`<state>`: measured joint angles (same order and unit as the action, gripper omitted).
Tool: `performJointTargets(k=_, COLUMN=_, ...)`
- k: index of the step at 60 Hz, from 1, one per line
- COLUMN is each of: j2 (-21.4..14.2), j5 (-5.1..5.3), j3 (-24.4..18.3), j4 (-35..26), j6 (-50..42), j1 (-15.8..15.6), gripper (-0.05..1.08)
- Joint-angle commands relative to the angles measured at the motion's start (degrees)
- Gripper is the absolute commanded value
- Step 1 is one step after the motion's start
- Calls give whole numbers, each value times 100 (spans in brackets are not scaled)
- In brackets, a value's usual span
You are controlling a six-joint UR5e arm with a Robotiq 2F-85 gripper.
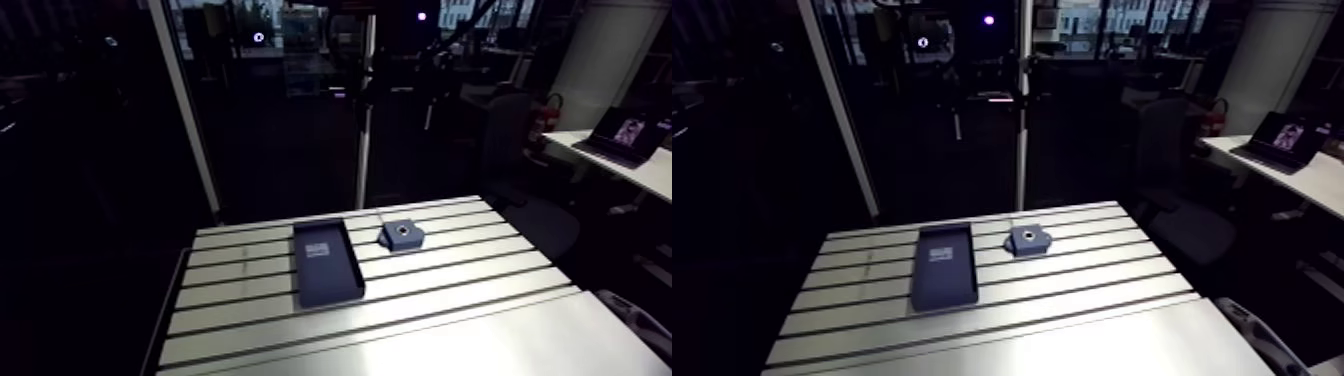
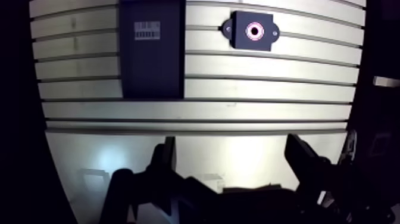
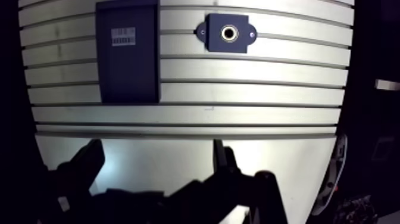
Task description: Pick up the bearing and press it into the housing until flush.
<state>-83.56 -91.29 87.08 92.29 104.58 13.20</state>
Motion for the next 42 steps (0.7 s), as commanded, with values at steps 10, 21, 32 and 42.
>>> performJointTargets(k=10, j2=-156, j5=355, j3=-28, j4=-39, j6=-438, j1=18, gripper=1)
performJointTargets(k=21, j2=-175, j5=390, j3=13, j4=-119, j6=-459, j1=-108, gripper=1)
performJointTargets(k=32, j2=-122, j5=312, j3=-1, j4=-127, j6=-469, j1=-255, gripper=1)
performJointTargets(k=42, j2=-37, j5=76, j3=-45, j4=-128, j6=-469, j1=-443, gripper=1)
